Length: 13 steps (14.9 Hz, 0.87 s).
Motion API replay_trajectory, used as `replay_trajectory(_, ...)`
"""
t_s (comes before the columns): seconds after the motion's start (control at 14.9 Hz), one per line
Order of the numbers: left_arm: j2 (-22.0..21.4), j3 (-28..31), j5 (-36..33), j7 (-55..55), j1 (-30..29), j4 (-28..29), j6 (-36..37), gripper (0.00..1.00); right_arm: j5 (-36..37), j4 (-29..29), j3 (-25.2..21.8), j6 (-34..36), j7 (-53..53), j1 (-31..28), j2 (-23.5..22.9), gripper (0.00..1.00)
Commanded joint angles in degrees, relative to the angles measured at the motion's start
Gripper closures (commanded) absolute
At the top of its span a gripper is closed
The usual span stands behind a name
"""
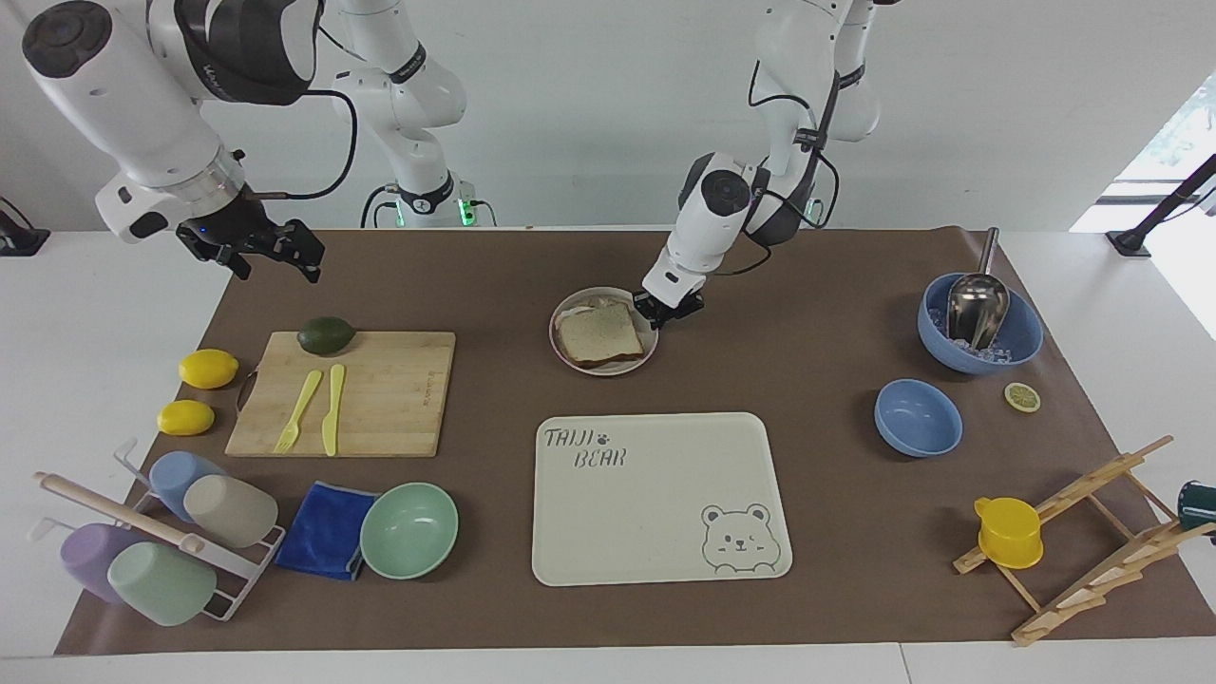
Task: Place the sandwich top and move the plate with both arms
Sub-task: 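Grasp the white plate rim with the left gripper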
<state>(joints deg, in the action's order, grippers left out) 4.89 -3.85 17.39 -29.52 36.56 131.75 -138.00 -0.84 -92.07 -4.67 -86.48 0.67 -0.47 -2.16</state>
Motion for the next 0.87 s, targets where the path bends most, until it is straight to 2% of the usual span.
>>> replay_trajectory(0.0, 0.21, 0.77, 1.16, 0.25, 0.53, 1.05, -1.49, 1.00, -0.92, 0.05, 0.62, 0.87, -1.28, -1.28, 0.49, 0.00)
replay_trajectory(0.4, -0.85, 1.03, 1.16, 0.87, 0.09, -1.40, 0.79, 1.00, -0.83, 0.05, 0.54, -0.01, -4.45, -1.55, 0.40, 0.00)
replay_trajectory(0.6, -1.55, 1.30, 1.07, 1.22, -2.72, -7.19, 6.94, 1.00, -1.10, -0.04, 0.63, 0.25, -4.45, -1.55, 0.49, 0.00)
replay_trajectory(0.81, -0.06, 1.30, 0.98, 2.09, -6.58, -15.18, 13.97, 1.00, -1.19, -0.13, 0.63, 0.69, -4.53, -1.55, 0.58, 0.00)
